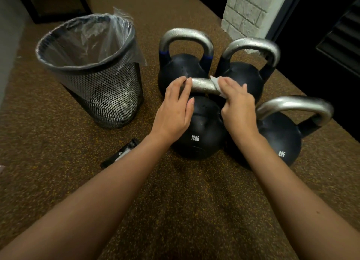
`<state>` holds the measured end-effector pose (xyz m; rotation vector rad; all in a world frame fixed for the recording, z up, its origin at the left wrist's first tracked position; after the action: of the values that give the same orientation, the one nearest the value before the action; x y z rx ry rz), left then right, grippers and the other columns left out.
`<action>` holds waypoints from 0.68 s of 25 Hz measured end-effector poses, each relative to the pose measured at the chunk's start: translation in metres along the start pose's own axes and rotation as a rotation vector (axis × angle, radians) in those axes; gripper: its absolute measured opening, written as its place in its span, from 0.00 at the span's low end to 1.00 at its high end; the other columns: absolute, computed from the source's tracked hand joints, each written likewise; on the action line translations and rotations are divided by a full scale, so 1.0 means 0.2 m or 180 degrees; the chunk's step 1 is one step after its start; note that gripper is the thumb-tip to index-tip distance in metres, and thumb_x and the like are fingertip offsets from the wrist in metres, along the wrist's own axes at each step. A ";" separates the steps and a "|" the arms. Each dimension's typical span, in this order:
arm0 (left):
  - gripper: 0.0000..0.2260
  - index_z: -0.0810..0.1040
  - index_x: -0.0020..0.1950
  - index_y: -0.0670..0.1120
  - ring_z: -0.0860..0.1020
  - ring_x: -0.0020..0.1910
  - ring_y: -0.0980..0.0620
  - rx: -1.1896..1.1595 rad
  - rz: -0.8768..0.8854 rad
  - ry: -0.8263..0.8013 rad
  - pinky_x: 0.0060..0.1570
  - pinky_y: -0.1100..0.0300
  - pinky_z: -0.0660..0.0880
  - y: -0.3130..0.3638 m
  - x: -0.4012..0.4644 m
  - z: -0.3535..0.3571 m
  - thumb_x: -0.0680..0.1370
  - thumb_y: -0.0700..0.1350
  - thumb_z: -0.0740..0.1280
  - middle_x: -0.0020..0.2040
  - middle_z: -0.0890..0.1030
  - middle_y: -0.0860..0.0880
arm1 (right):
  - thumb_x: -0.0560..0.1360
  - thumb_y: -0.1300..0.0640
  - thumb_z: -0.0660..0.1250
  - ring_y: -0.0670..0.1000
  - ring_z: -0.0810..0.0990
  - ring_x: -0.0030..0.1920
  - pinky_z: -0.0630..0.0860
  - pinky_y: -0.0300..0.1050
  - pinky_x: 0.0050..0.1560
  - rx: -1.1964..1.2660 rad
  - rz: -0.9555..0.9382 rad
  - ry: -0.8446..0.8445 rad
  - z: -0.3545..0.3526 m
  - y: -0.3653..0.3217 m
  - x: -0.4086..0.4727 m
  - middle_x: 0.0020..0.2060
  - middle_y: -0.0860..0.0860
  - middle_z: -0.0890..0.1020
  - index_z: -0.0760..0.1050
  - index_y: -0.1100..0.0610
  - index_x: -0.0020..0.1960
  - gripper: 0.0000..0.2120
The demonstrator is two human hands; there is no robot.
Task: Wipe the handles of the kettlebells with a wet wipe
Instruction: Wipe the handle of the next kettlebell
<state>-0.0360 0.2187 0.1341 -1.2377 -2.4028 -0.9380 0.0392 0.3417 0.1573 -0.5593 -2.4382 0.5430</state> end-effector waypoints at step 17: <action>0.23 0.62 0.72 0.38 0.62 0.70 0.45 0.0066 -0.0015 -0.0019 0.67 0.56 0.64 0.00 0.00 -0.01 0.80 0.48 0.51 0.70 0.64 0.40 | 0.70 0.75 0.55 0.53 0.62 0.73 0.48 0.51 0.74 -0.0283 0.0151 -0.0121 0.01 0.04 -0.01 0.72 0.53 0.66 0.64 0.57 0.72 0.31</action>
<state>-0.0353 0.2174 0.1351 -1.2299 -2.4149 -0.9097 0.0418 0.3472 0.1504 -0.6507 -2.5003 0.4702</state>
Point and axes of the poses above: each hand's wrist, its own x-axis towards the middle knuckle, its own z-axis out of the palm, y = z × x, the point moved 8 cm from there along x, towards the middle knuckle
